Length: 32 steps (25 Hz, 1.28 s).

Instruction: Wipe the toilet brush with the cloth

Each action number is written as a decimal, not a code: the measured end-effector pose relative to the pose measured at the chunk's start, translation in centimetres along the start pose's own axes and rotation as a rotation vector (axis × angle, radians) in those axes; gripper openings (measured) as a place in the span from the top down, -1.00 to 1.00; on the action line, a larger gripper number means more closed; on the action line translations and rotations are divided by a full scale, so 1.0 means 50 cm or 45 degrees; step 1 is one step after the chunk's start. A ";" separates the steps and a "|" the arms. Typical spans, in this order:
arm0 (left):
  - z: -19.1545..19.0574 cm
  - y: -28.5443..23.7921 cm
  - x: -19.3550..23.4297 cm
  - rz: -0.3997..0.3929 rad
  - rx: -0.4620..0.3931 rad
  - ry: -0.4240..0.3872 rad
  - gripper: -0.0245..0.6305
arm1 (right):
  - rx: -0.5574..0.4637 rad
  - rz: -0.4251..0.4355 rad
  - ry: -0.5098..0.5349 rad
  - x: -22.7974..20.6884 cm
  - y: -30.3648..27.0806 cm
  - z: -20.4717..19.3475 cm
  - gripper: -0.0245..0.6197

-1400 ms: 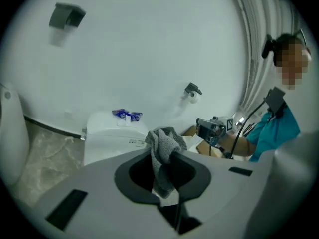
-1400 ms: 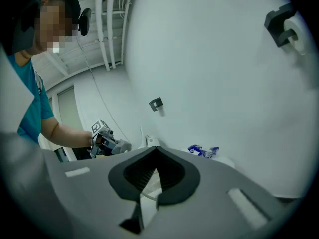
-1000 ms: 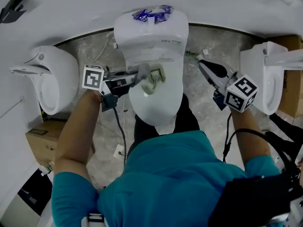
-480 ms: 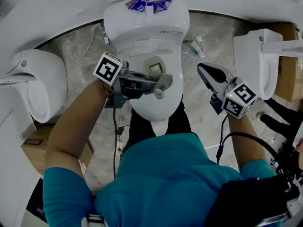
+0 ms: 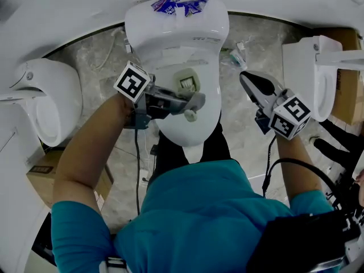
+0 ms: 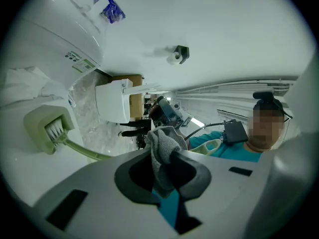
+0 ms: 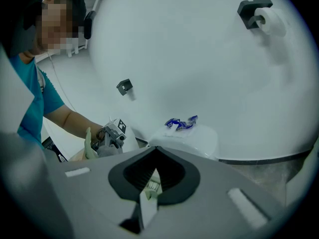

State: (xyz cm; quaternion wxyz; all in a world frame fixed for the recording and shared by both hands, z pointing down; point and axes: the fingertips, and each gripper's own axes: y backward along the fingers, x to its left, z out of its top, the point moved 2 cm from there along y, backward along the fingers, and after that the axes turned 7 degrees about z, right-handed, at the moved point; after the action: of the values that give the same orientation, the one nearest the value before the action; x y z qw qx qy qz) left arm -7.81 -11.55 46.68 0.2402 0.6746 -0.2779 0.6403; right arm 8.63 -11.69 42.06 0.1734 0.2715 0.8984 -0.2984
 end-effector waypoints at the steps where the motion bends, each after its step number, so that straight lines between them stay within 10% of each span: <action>1: -0.003 0.002 0.005 0.009 -0.004 0.017 0.81 | 0.002 0.000 0.001 0.001 0.001 -0.001 0.93; 32: -0.031 -0.026 0.145 0.201 0.034 0.059 0.81 | 0.021 -0.019 0.004 -0.008 0.044 -0.060 0.93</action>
State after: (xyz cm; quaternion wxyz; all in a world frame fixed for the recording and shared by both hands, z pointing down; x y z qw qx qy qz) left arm -7.88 -10.00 54.06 0.1864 0.6388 -0.3161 0.6762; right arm 9.82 -8.47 43.55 0.1675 0.2668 0.8982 -0.3068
